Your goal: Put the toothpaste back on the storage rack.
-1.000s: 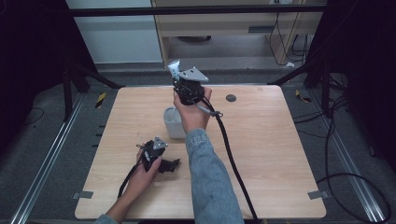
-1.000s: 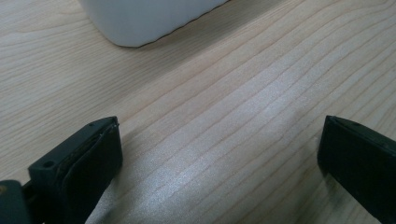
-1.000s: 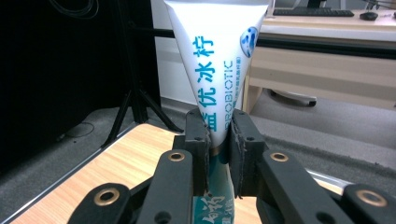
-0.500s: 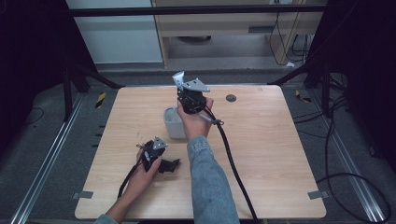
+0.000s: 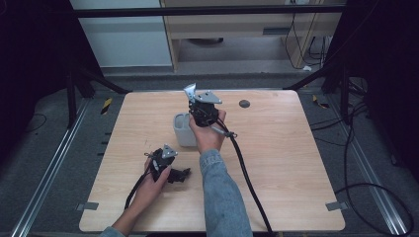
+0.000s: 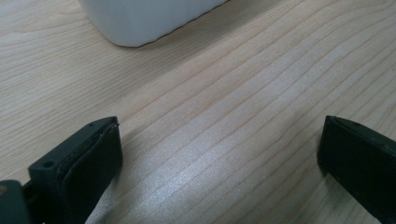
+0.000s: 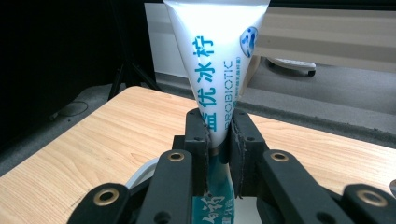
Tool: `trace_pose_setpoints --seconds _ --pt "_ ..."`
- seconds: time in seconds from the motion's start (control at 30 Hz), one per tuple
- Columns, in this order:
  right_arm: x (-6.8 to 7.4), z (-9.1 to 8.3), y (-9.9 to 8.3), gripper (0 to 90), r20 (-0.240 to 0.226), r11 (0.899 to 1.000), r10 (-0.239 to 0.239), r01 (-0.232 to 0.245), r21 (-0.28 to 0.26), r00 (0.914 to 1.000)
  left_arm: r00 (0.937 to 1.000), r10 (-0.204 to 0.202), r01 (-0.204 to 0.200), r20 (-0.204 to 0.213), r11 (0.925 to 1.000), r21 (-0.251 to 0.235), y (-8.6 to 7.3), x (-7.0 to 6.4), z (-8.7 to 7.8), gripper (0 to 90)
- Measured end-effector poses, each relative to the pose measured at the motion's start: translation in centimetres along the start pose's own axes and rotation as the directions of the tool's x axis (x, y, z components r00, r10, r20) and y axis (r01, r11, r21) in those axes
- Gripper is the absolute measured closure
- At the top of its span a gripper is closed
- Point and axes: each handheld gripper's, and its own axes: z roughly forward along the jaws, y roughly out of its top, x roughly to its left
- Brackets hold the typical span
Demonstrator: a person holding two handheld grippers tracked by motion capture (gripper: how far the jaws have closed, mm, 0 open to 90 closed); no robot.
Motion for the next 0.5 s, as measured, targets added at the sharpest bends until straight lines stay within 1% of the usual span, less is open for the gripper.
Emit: trace_pose_setpoints --seconds 0.2,0.37,0.5 --pt "0.14 0.13 -0.21 79.0 -0.009 1.0 -0.007 0.007 0.013 0.9999 1.0 0.0 0.0 0.0 1.0 0.0 0.0 0.0 0.0 0.0" --pt "0.13 0.42 -0.44 79.0 -0.007 1.0 -0.011 0.011 0.027 0.9999 1.0 0.0 0.0 0.0 1.0 0.0 0.0 0.0 0.0 0.0" --pt "0.13 0.49 -0.61 79.0 -0.009 0.999 -0.002 0.002 0.035 1.0 1.0 0.0 0.0 0.0 1.0 0.0 0.0 0.0 0.0 0.0"
